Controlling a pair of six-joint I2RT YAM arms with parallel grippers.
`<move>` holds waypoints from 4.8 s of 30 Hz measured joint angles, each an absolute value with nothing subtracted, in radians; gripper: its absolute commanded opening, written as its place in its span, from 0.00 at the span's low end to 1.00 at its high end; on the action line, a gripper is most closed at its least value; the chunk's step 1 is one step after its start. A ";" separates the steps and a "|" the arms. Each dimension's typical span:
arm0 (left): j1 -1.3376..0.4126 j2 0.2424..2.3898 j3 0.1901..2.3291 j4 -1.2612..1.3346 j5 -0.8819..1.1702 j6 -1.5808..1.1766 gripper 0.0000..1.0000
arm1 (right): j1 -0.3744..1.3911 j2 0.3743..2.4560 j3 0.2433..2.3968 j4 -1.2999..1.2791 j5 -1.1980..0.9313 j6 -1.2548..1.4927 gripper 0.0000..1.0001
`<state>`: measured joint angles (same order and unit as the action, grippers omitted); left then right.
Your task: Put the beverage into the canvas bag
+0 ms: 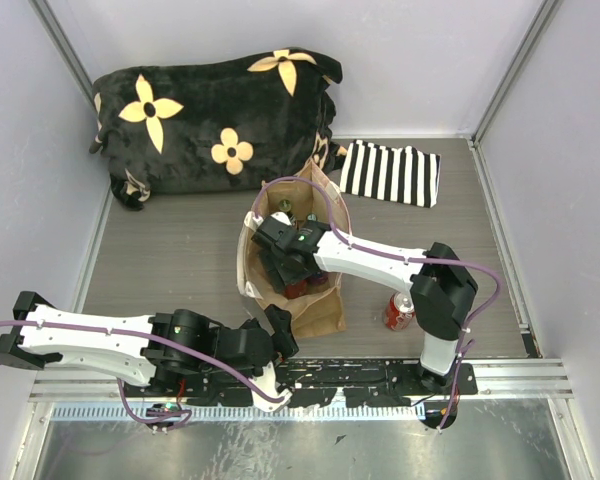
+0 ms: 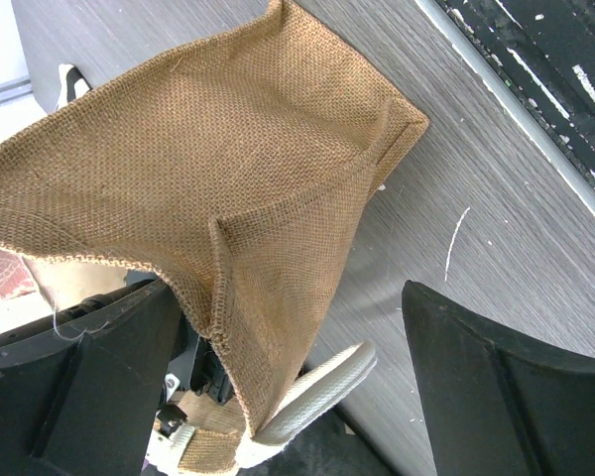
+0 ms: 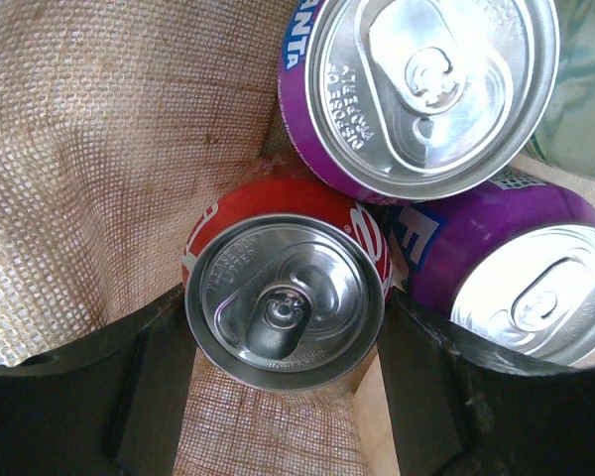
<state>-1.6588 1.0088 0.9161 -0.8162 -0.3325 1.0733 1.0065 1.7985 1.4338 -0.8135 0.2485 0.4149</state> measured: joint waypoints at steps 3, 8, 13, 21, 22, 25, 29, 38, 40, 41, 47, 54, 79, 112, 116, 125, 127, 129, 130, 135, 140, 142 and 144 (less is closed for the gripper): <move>-1.659 1.009 0.916 -0.816 -0.332 1.073 0.98 | 1.007 1.794 1.429 -0.808 0.249 0.415 0.63; -1.659 1.011 0.916 -0.815 -0.332 1.074 0.98 | 1.007 1.792 1.428 -0.807 0.249 0.414 0.75; -1.659 1.019 0.916 -0.815 -0.333 1.074 0.98 | 1.006 1.791 1.428 -0.788 0.253 0.407 0.79; -1.659 1.025 0.916 -0.813 -0.339 1.077 0.98 | 1.003 1.773 1.428 -0.742 0.263 0.403 0.80; -1.659 1.025 0.916 -0.813 -0.340 1.078 0.98 | 1.003 1.766 1.428 -0.738 0.265 0.403 0.80; -1.659 1.025 0.916 -0.813 -0.341 1.081 0.98 | 1.003 1.743 1.431 -0.733 0.276 0.403 0.80; -1.659 1.026 0.916 -0.811 -0.344 1.088 0.98 | 1.003 1.718 1.458 -0.729 0.293 0.403 0.80; -1.659 1.026 0.916 -0.809 -0.354 1.099 0.98 | 0.998 1.674 1.558 -0.734 0.349 0.404 0.80; -1.659 1.026 0.916 -0.809 -0.355 1.100 0.98 | 0.992 1.663 1.612 -0.758 0.372 0.405 0.80; -1.659 1.026 0.916 -0.809 -0.355 1.101 0.98 | 0.988 1.662 1.643 -0.775 0.385 0.407 0.80; -1.659 1.025 0.914 -0.797 -0.355 1.108 0.98 | 0.866 1.573 1.792 -0.889 0.463 0.432 0.79; -1.659 1.024 0.911 -0.789 -0.355 1.116 0.98 | 0.645 1.328 1.680 -1.084 0.493 0.487 0.80; -1.659 1.024 0.906 -0.783 -0.354 1.127 0.98 | 0.549 1.111 1.037 -1.274 0.238 0.660 0.89; -1.659 1.015 0.881 -0.762 -0.354 1.134 0.98 | 0.461 1.133 0.898 -1.200 0.159 0.632 0.01; -1.659 1.014 0.880 -0.761 -0.354 1.136 0.98 | 0.461 1.167 1.001 -1.240 0.165 0.629 0.01; -1.659 1.013 0.877 -0.758 -0.355 1.150 0.98 | 0.461 1.268 1.442 -1.311 0.217 0.591 0.01; -1.659 1.013 0.877 -0.757 -0.355 1.151 0.98 | 0.461 1.290 1.521 -1.330 0.224 0.578 0.01; -1.659 1.013 0.877 -0.757 -0.355 1.152 0.98 | 0.461 1.315 1.613 -1.355 0.226 0.564 0.01; -1.659 1.013 0.877 -0.757 -0.355 1.153 0.98 | 0.461 1.325 1.652 -1.361 0.226 0.557 0.01; -1.659 1.013 0.877 -0.756 -0.355 1.156 0.98 | 0.459 1.361 1.871 -1.368 0.204 0.528 0.01; -1.659 1.019 0.877 -0.751 -0.355 1.160 0.98 | 0.458 1.364 2.000 -1.346 0.132 0.516 0.01; -1.659 1.023 0.877 -0.748 -0.355 1.161 0.98 | 0.459 1.364 2.020 -1.332 0.096 0.511 0.01; -1.659 1.026 0.877 -0.745 -0.355 1.164 0.98 | 0.465 1.367 2.025 -1.321 0.068 0.509 0.01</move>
<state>-1.6588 1.0260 0.8768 -0.7448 -0.3546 1.1637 0.4652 1.3670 2.0254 -1.3209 0.0681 0.5087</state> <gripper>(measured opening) 0.979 0.693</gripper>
